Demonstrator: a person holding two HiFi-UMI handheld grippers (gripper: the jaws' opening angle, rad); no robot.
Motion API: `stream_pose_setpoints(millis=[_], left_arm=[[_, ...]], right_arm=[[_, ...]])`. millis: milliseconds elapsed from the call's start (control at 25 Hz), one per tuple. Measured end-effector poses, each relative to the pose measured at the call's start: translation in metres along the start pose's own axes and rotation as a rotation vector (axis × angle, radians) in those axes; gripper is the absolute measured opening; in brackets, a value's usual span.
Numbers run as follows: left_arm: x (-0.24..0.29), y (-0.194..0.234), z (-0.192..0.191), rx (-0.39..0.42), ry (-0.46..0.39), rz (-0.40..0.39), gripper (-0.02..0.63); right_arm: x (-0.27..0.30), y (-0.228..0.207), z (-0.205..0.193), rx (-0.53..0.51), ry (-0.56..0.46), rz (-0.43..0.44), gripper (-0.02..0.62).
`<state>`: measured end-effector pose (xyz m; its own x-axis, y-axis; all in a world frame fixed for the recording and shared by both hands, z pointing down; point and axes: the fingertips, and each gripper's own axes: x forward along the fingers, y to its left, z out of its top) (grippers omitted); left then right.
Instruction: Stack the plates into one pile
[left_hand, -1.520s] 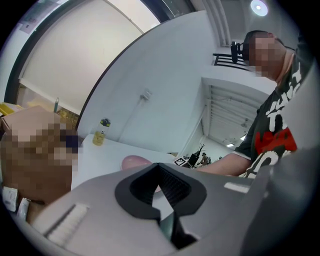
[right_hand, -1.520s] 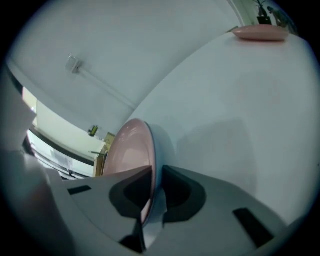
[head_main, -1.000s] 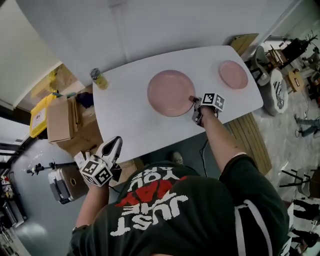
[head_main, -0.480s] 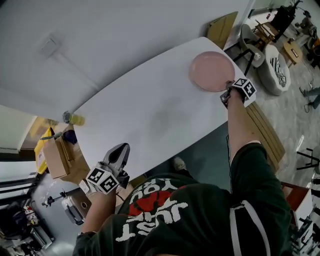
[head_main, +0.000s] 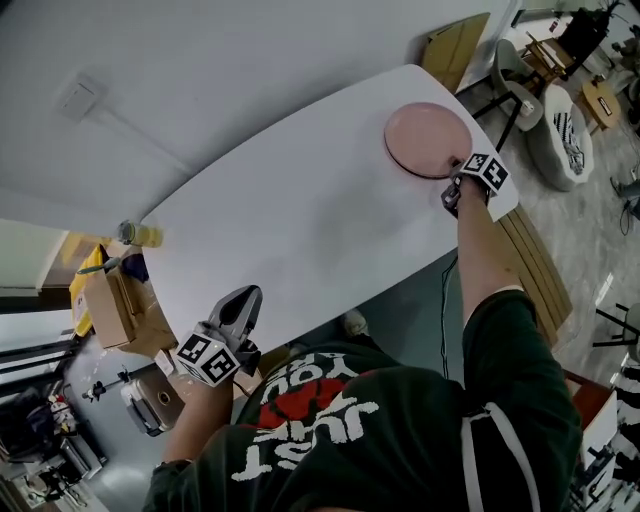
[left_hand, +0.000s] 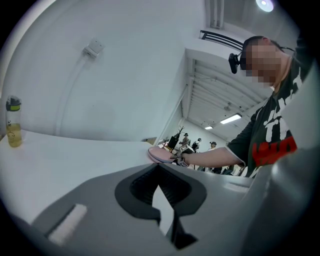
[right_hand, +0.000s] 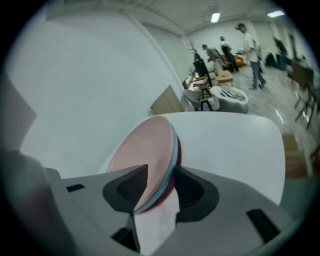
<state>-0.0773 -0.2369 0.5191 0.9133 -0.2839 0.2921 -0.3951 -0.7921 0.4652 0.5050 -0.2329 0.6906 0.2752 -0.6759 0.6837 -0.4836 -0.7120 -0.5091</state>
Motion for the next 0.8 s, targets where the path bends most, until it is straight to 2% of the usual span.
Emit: stream_pose_setpoints(millis=[40,120,200,280,360,440,600,680,800], left_arm=[[-0.001,-0.001,0.0,0.002,-0.01,-0.004,0.008],[-0.007,-0.004,-0.002,0.003,-0.029,-0.007,0.008],[-0.015,-0.005,-0.003,-0.005,-0.048,0.0,0.008],[-0.025,-0.005,-0.003,-0.002,-0.069,-0.008,0.008],[-0.038,-0.003,-0.001,0.018,-0.088,-0.033,0.008],[-0.053,-0.005,-0.002,0.049,-0.101,-0.064,0.008],[-0.065,-0.014,0.006,0.095,-0.134,-0.114,0.008],[-0.06,-0.022,0.013,0.092,-0.16,-0.131,0.008],[-0.038,-0.043,0.018,0.106,-0.182,-0.14,0.008]], right_arm=[[-0.002,0.002,-0.006,-0.094,0.034,-0.02,0.152],[-0.013,0.002,-0.014,-0.241,0.058,-0.051,0.166],[-0.035,0.002,-0.014,-0.325,0.024,-0.054,0.166],[-0.062,0.009,-0.024,-0.358,-0.007,-0.007,0.166],[-0.092,0.029,-0.059,-0.395,0.017,0.104,0.164],[-0.128,0.058,-0.116,-0.48,0.088,0.249,0.15],[-0.203,0.13,-0.216,-0.695,0.187,0.529,0.046],[-0.233,0.156,-0.24,-0.811,0.213,0.627,0.021],[-0.262,0.175,-0.228,-0.948,0.192,0.745,0.011]])
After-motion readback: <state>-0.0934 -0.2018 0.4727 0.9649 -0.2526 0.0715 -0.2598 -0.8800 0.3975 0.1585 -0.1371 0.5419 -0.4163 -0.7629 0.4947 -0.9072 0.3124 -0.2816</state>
